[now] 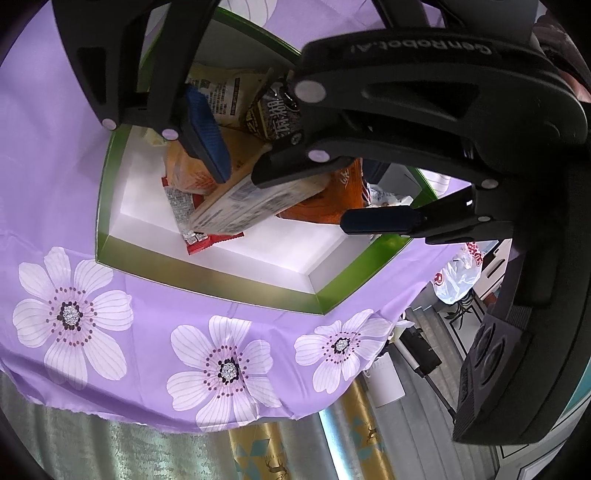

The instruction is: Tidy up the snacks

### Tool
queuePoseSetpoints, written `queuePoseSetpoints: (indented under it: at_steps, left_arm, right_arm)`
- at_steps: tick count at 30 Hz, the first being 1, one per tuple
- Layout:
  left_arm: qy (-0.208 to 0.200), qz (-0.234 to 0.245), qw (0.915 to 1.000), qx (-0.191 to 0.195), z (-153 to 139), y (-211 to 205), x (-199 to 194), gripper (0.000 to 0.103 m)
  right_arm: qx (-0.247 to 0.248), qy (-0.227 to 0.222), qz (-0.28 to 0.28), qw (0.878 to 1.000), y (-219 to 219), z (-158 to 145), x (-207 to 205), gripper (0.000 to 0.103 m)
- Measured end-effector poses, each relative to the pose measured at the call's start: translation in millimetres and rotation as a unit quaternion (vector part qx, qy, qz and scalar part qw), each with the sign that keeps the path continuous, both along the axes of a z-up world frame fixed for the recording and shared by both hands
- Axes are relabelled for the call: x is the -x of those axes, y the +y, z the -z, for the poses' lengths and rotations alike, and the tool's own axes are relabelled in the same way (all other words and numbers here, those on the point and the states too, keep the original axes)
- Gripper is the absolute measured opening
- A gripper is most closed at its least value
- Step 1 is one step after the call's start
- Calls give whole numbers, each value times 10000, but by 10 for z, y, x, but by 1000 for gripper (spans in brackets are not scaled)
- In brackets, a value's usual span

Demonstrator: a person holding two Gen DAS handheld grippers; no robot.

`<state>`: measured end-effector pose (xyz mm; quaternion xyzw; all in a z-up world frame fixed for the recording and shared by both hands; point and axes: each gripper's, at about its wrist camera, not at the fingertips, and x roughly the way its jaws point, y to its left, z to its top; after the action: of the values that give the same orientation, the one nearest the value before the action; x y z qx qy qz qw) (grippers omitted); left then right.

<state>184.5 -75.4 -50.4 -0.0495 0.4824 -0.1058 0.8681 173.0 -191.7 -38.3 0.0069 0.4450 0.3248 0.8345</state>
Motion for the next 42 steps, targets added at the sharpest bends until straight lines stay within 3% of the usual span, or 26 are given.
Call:
queuePoseSetpoints:
  at_steps: [3, 7, 12, 24, 28, 31, 34, 42]
  left_arm:
    - [-38, -7, 10000, -51, -26, -8, 13, 79]
    - [-122, -69, 9999, -73, -90, 4, 62, 90]
    - [-225, -97, 9996, -153, -179, 4, 132, 90]
    - [-525, -193, 9982, -233, -470, 40, 370, 91]
    - [-700, -227, 9970, -241, -608, 46, 495, 100]
    - [-826, -240, 9961, -210, -716, 57, 597, 100]
    - [-934, -274, 9950, -223, -809, 65, 680, 100]
    - [-1093, -334, 9926, -409, -1005, 36, 884, 101]
  right_arm:
    - [38, -49, 15, 10000, -4, -30, 13, 81]
    - [31, -105, 63, 9999, -41, -84, 37, 83]
    - [74, -186, 136, 9997, -99, -160, 93, 90]
    - [258, -515, 218, 9981, -210, -429, 308, 92]
    - [354, -702, 240, 9966, -238, -569, 404, 93]
    - [427, -809, 283, 9954, -263, -665, 481, 94]
    - [439, -870, 352, 9946, -286, -730, 534, 103]
    - [507, -894, 418, 9938, -309, -902, 672, 103]
